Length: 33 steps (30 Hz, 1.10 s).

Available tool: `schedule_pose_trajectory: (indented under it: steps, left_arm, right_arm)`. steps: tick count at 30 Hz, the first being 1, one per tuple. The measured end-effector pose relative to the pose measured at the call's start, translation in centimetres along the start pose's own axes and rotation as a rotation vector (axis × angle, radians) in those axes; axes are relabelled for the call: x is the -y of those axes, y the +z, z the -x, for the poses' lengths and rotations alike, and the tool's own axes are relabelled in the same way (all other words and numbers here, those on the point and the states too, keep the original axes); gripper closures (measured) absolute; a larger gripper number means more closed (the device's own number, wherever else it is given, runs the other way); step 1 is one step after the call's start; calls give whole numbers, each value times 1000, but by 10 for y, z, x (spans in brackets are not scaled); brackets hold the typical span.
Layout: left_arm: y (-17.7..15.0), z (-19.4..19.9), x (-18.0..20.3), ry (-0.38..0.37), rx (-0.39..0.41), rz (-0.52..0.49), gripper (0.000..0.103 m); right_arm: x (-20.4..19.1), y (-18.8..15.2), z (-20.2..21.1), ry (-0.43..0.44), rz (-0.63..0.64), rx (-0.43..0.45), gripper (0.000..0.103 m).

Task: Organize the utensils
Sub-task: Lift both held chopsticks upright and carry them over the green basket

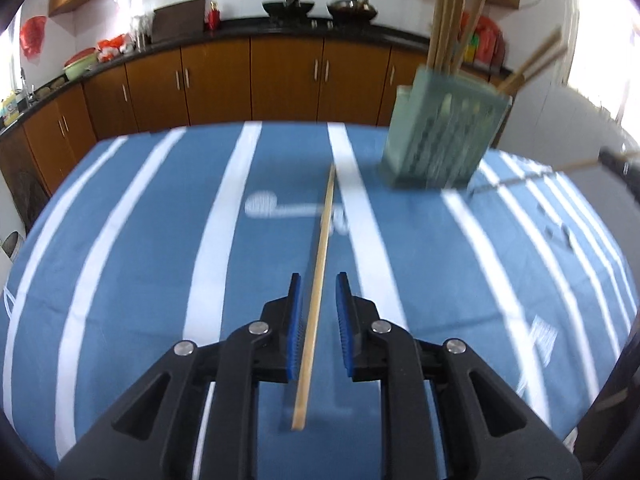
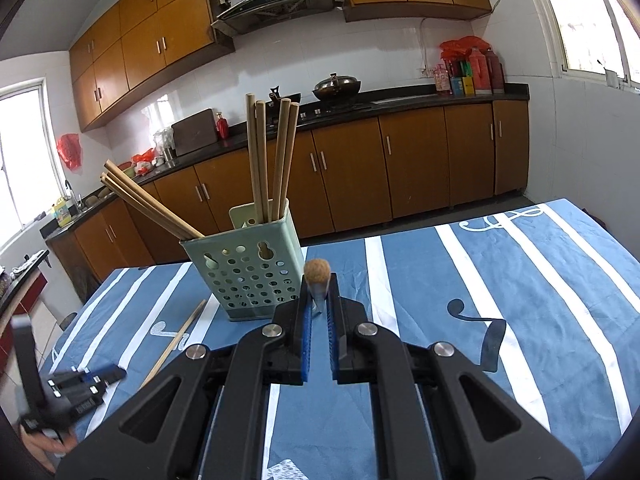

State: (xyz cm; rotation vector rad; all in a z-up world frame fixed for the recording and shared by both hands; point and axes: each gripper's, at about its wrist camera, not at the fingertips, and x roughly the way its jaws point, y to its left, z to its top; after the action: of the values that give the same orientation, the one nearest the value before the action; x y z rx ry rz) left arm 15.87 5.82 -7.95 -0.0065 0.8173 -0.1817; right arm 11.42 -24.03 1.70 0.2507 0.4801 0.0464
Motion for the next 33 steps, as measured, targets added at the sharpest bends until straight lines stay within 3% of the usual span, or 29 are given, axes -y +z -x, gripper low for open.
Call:
schedule_pose_trajectory:
  steps: [8,11,14,19,27,33]
  left_arm:
    - [-26,-20,-2,12,-70,-11,85]
    - [-27,-22,-2,33,-68,-19,94]
    - [-22,-21,-7,26,-82,12,95]
    - [-6,8,-1,15,-3,-1,95]
    - [36,66,13,-6,188,-13,95]
    - [56,86,20,-15,261,-6,95]
  right_arm:
    - [0,-3,-3,-1,-5,-18,95]
    - [1,-3,-3,-2,-8,-19,95]
    - [1,-2,-1,0,-9,-15,95]
    - [0,7,7,3,-3,21,95]
    - [2,13,13,10,-7,51,95]
    - [1,15,17,18,-3,64,95]
